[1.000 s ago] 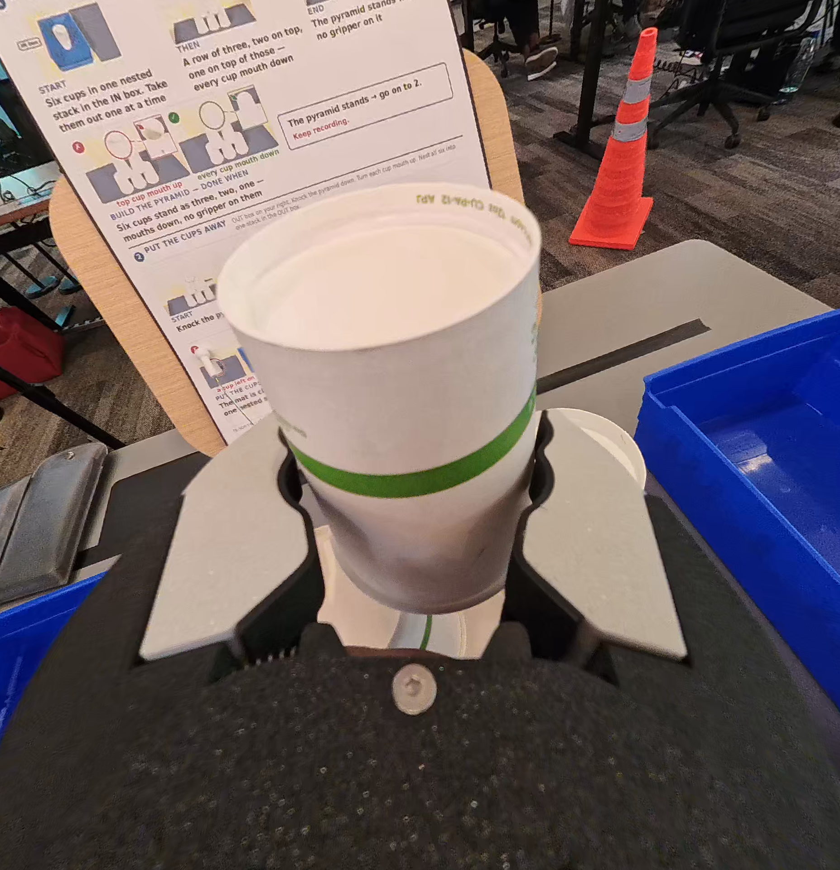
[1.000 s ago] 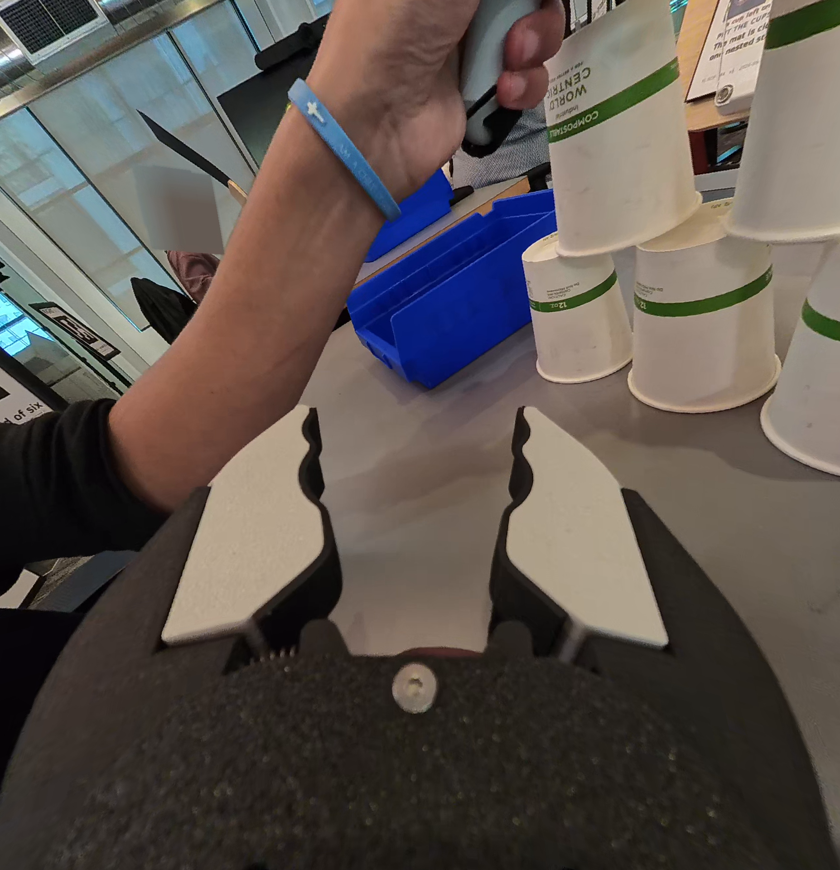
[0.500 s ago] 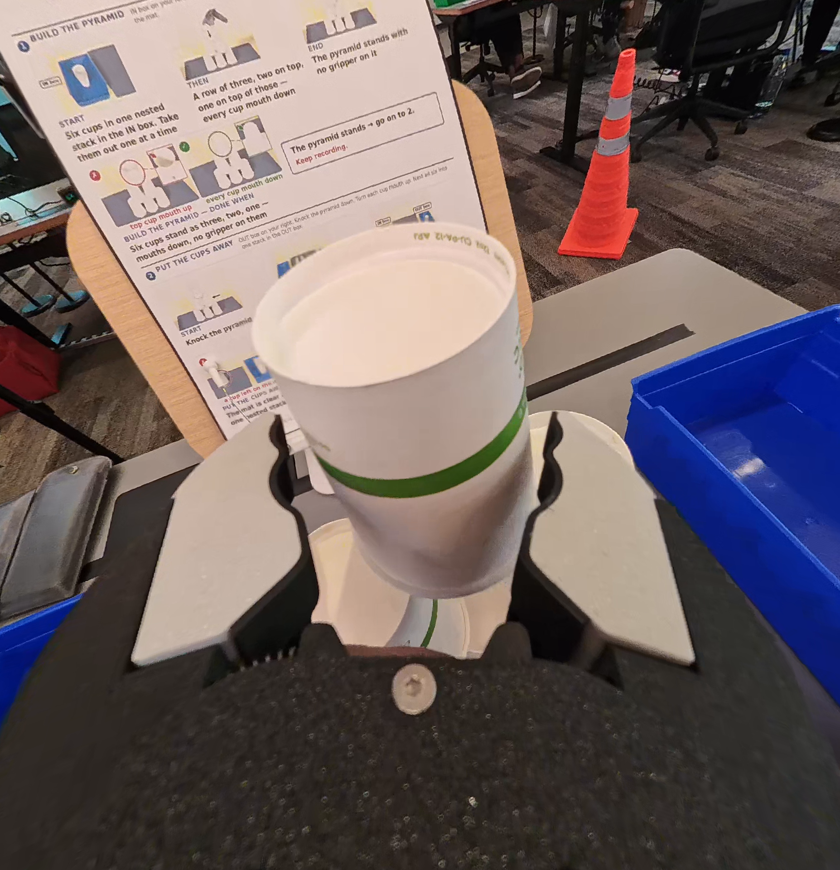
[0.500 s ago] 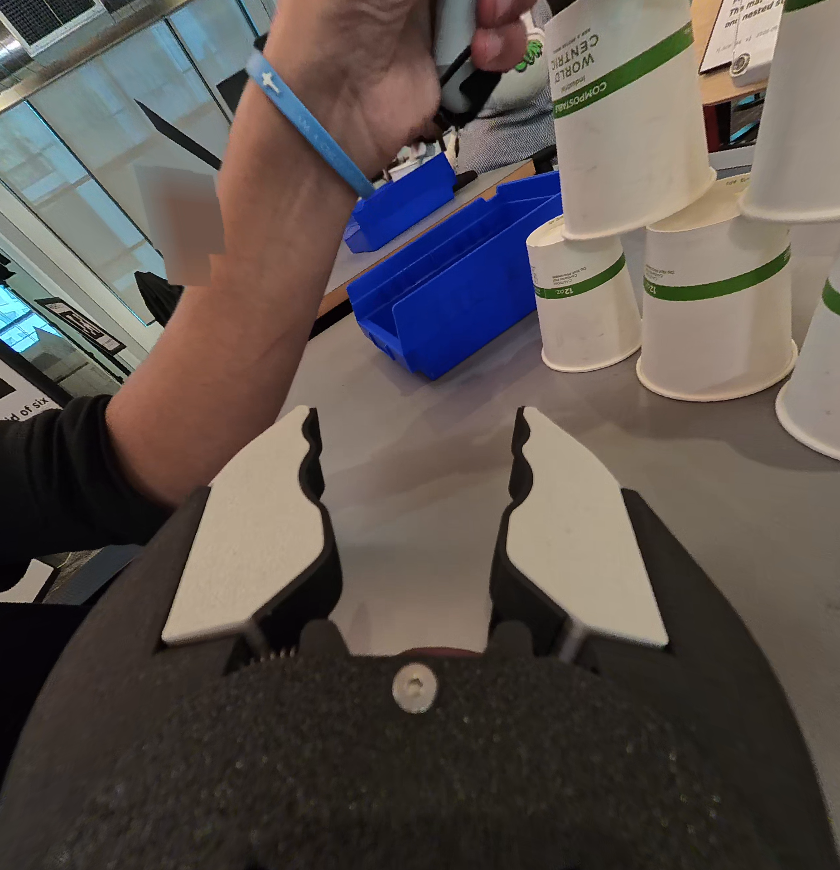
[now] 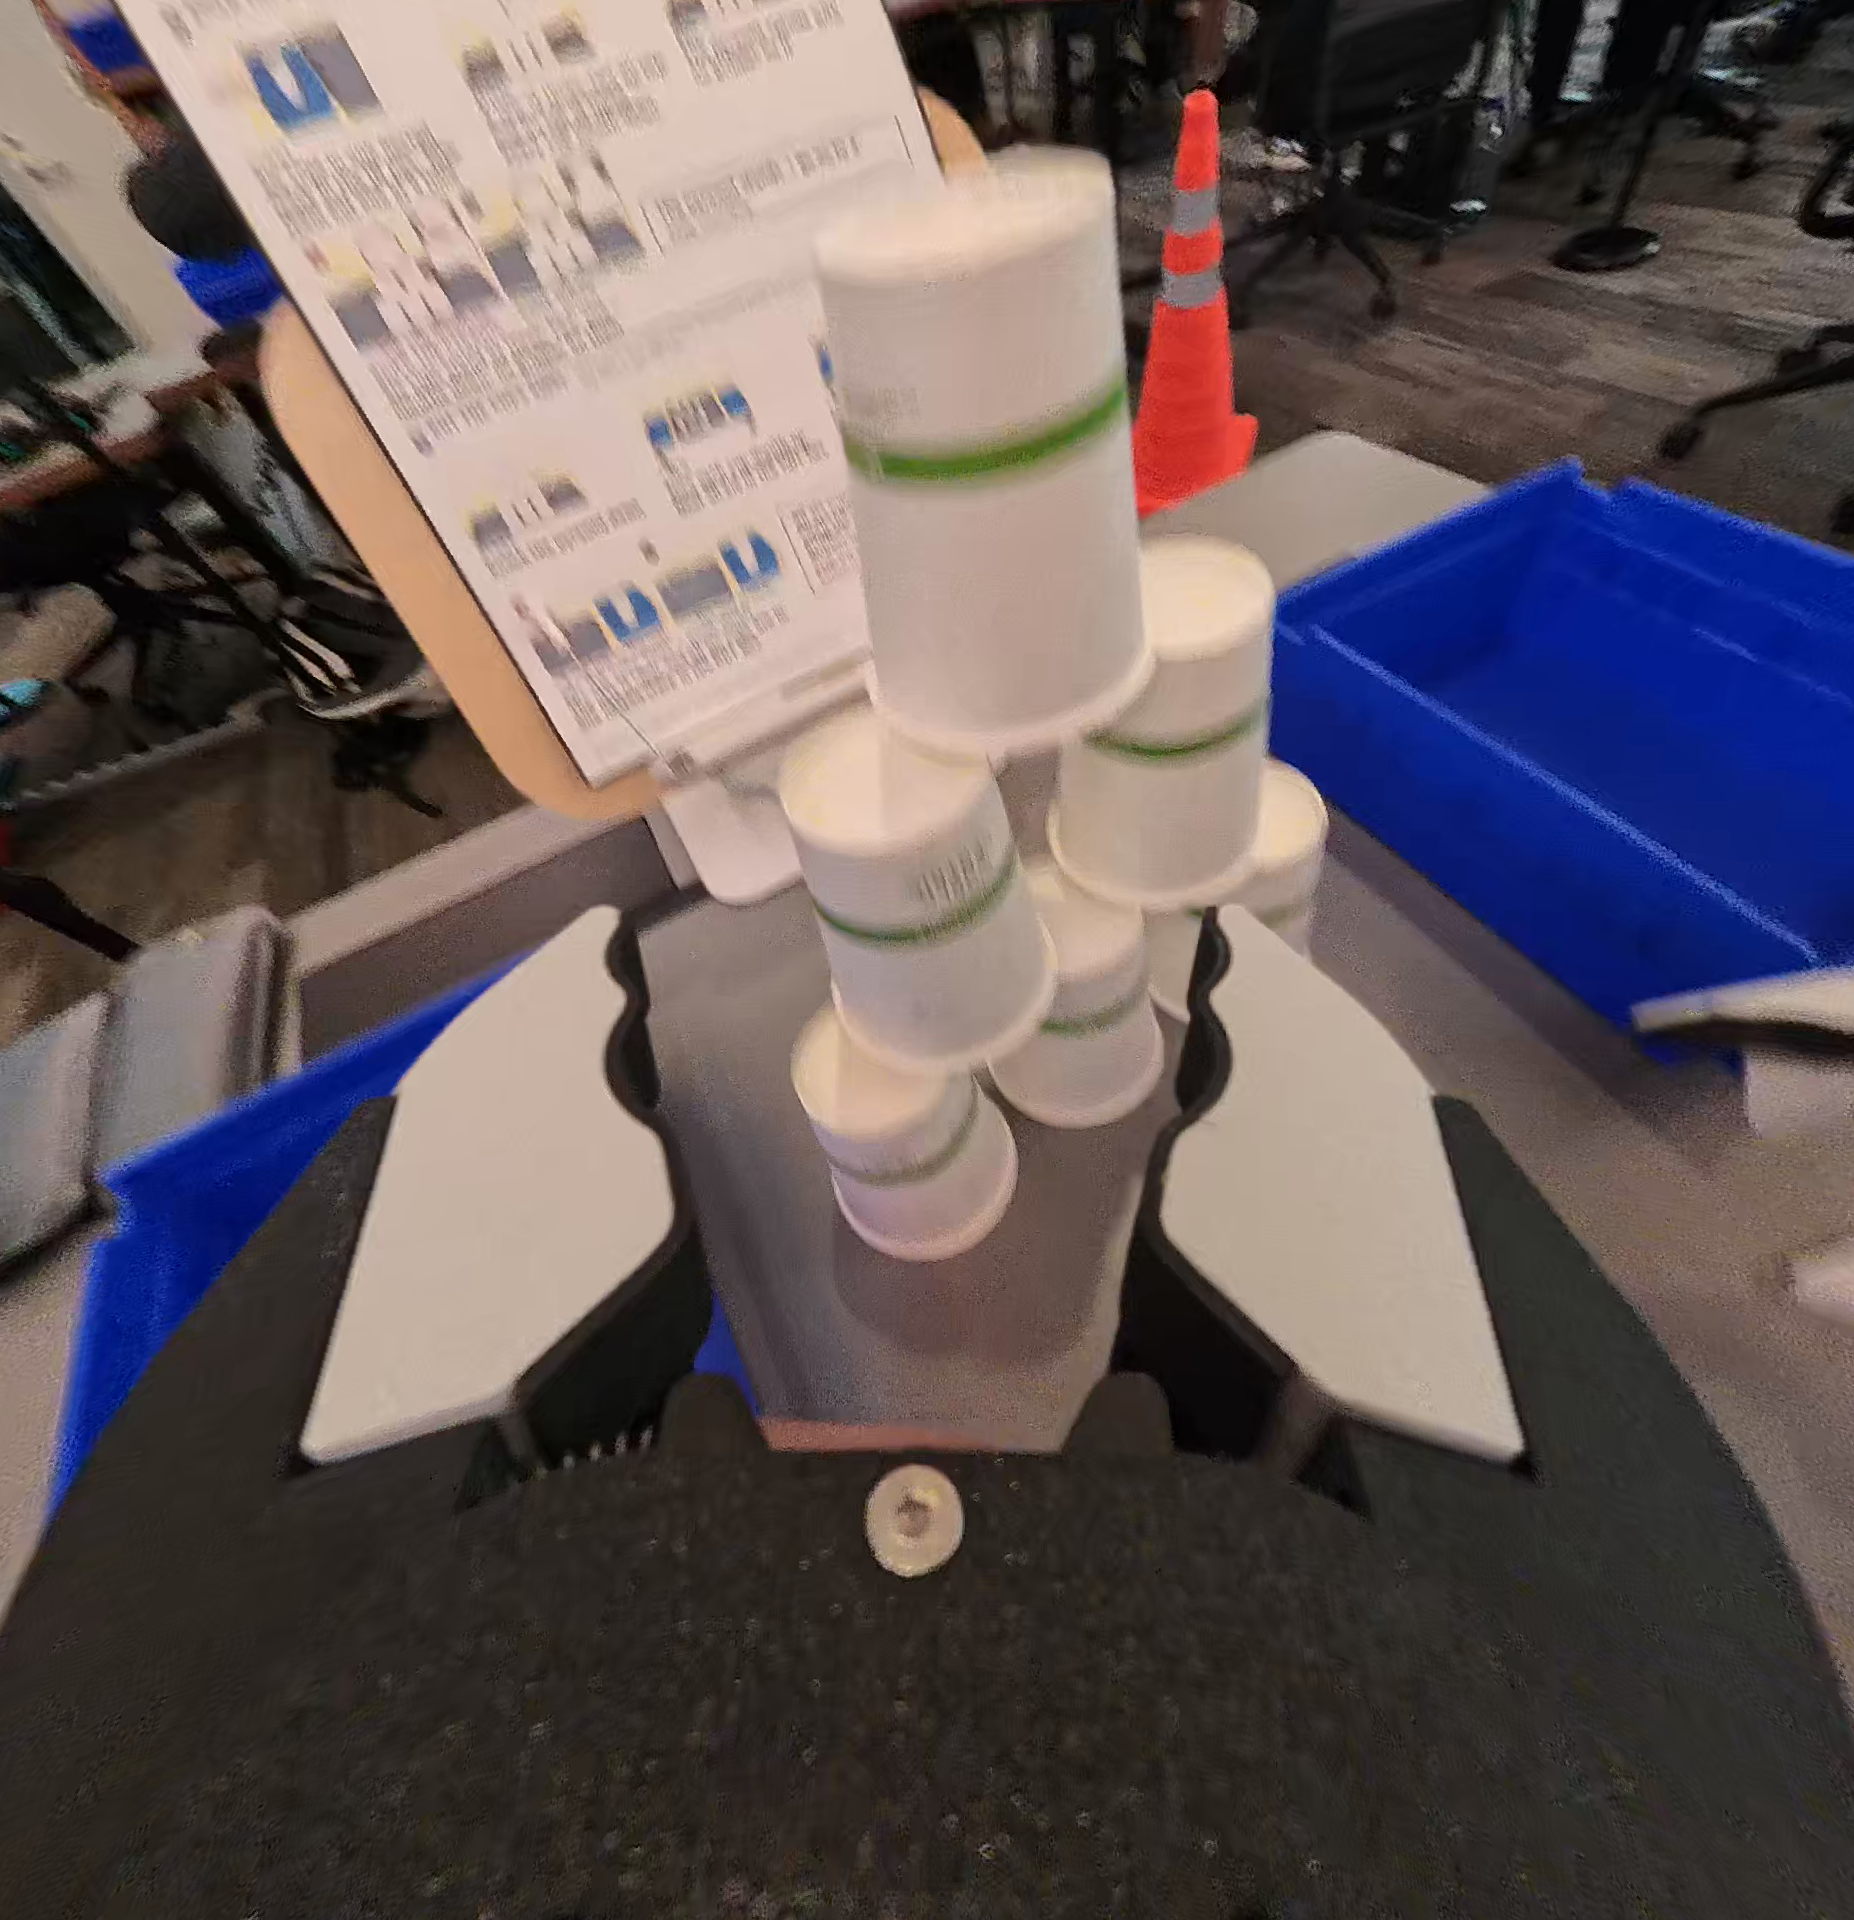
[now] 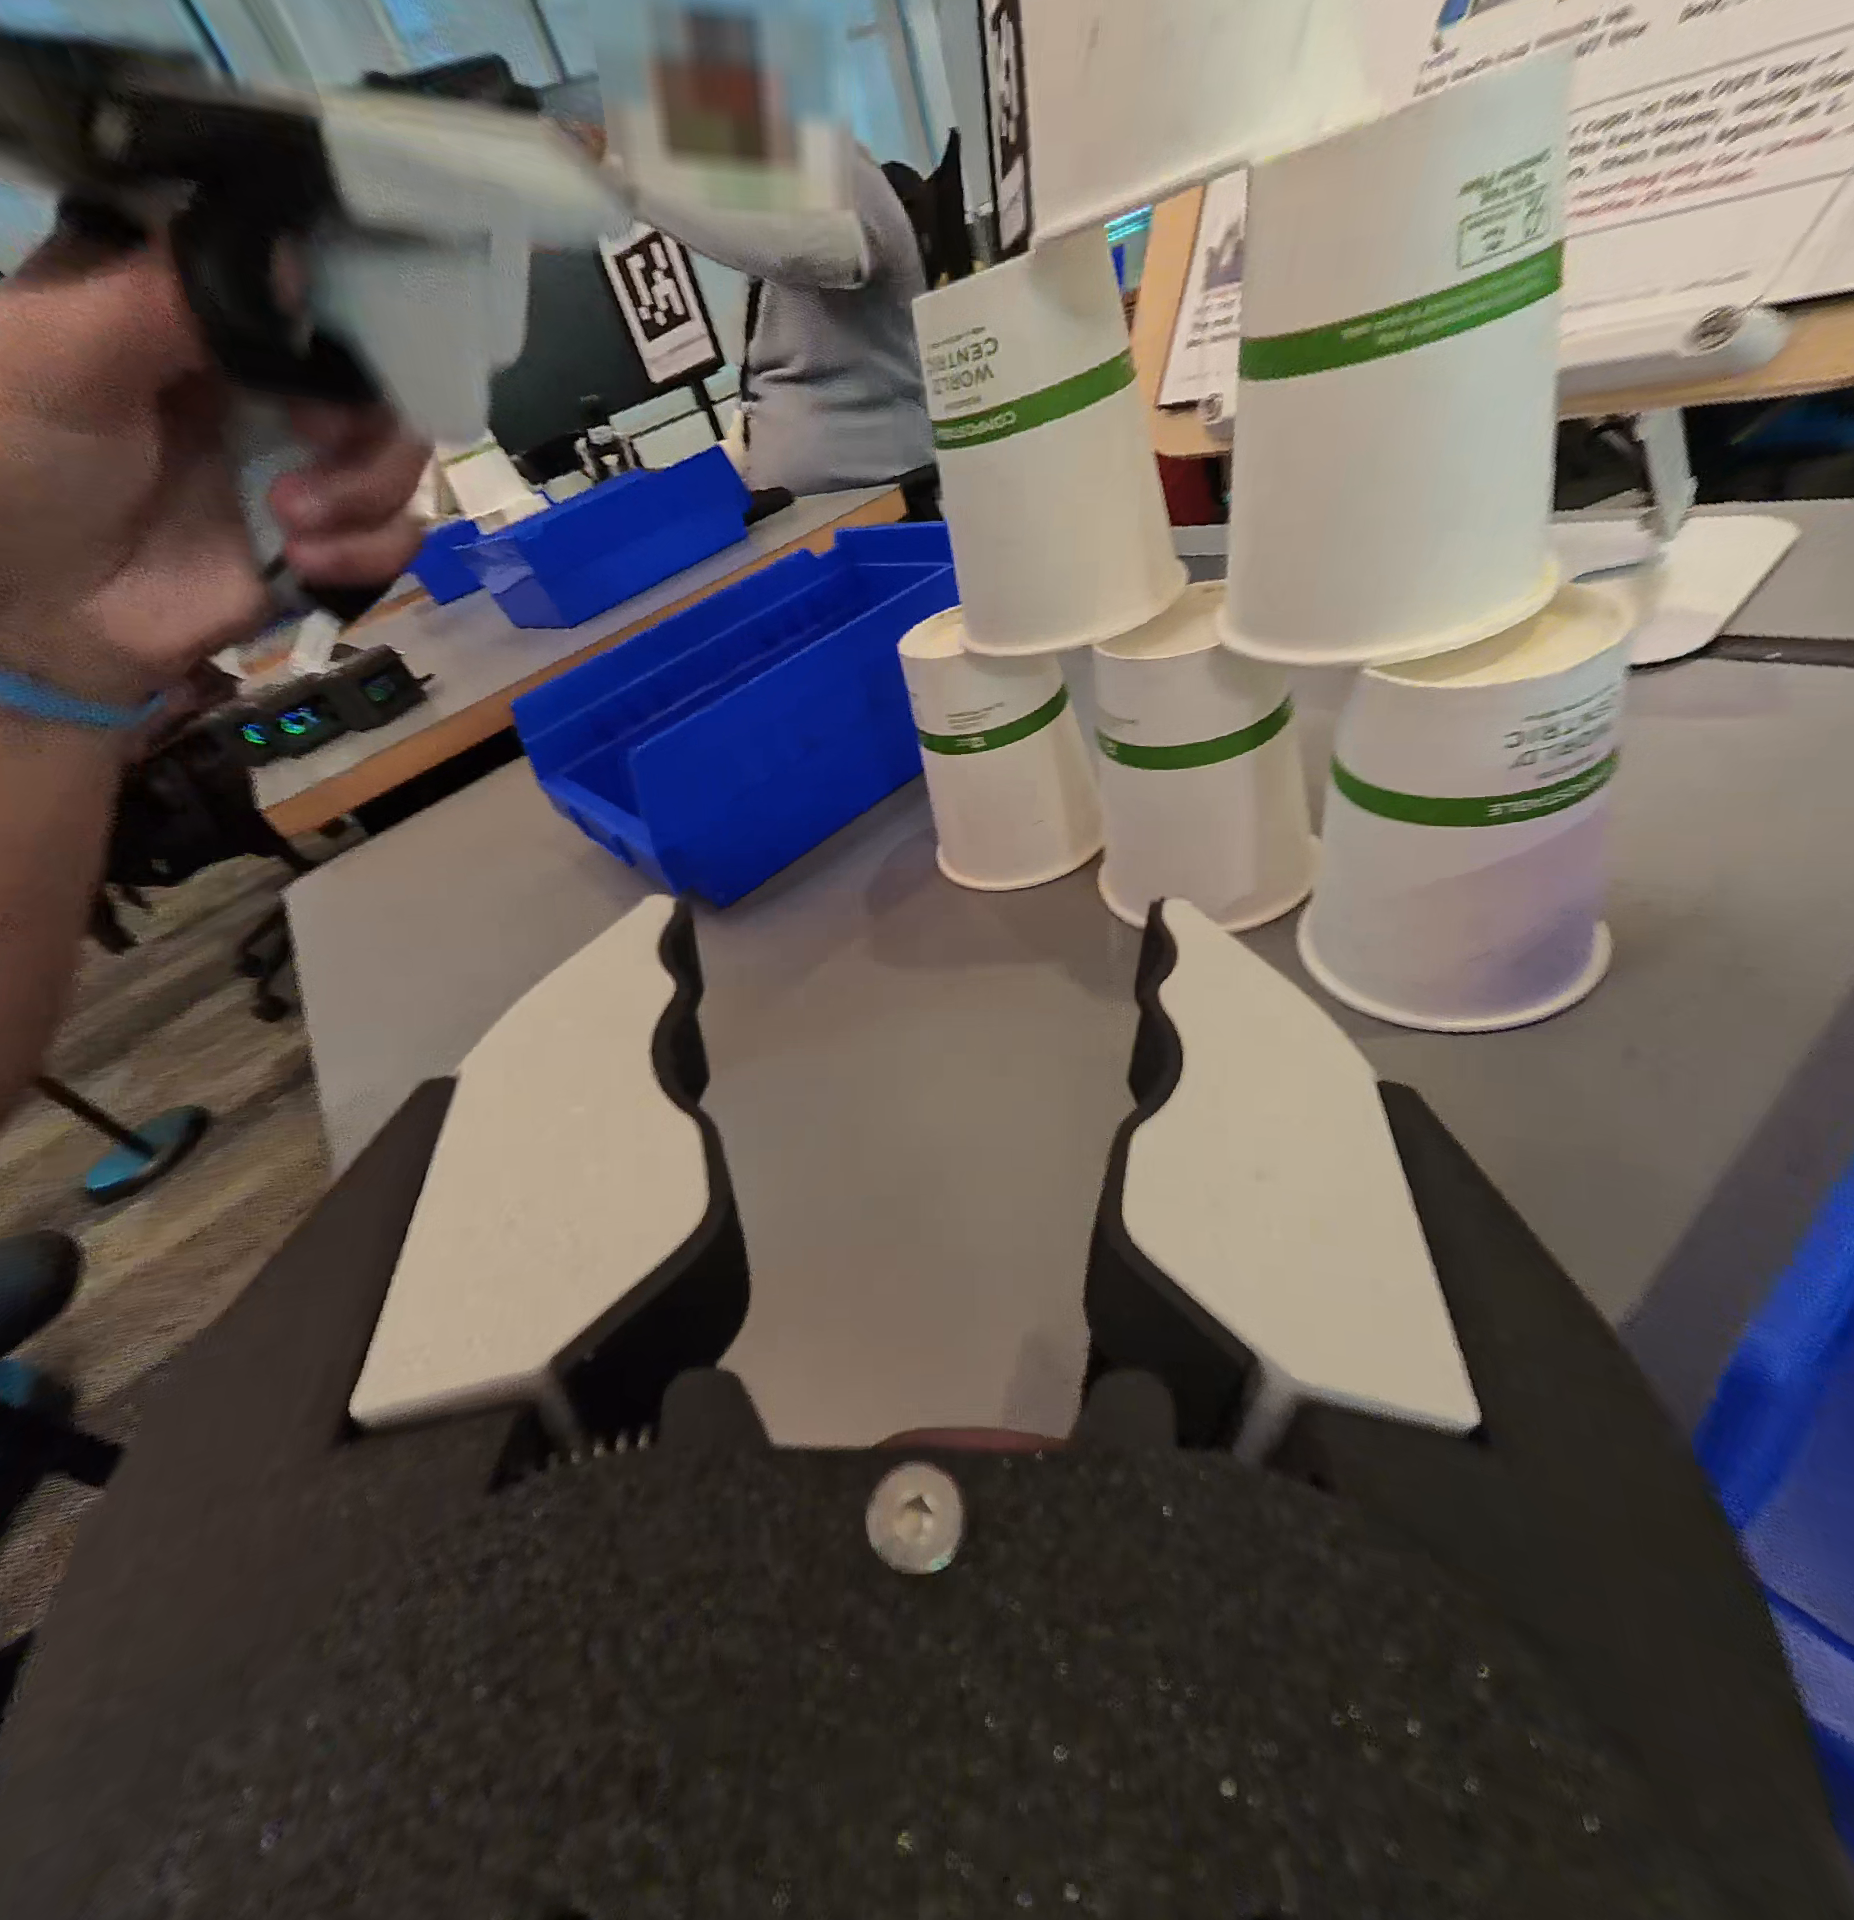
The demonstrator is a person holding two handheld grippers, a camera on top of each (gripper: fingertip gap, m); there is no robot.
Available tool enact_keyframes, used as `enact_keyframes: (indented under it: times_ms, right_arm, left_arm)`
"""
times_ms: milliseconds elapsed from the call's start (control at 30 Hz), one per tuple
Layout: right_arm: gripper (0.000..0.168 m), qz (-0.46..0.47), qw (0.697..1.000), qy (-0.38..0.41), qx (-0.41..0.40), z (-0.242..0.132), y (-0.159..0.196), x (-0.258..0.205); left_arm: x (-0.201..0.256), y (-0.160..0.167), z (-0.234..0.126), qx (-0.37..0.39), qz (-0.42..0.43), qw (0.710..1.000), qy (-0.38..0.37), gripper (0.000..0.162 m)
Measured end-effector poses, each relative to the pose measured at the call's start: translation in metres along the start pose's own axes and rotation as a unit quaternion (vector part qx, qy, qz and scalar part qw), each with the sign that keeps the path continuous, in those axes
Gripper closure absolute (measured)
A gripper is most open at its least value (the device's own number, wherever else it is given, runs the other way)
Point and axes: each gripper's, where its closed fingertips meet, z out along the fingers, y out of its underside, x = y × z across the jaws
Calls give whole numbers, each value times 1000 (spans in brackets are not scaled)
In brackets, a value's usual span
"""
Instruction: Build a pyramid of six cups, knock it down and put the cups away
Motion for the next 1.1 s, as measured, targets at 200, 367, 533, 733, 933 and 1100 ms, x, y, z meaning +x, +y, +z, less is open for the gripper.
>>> enact_keyframes:
  times_ms: [200, 367, 533, 733, 933, 1100]
  right_arm:
    - [87, -95, 993, 53, -38, 2, 9, -11]
    - [88, -151, 981, 90, -85, -11, 45, -34]
    - [91, -156, 977, 119, -86, -34, 73, -36]
    - [91, -167, 974, 128, -86, -38, 74, -29]
    - [91, -175, 971, 126, -104, -31, 84, -26]
    - [93, -175, 971, 126, -104, -32, 84, -27]
  left_arm:
    - [38, 135, -38, -32, -52, 998, 32, 76]
    - [51, 198, -67, -4, -96, 995, 13, 80]
    - [49, 192, -81, 16, -84, 996, 8, 76]
    - [47, 213, -68, -8, -54, 999, -4, 80]
    - [48, 232, -56, -42, -89, 995, 15, 78]
    - [40, 233, -55, -43, -98, 994, 14, 78]
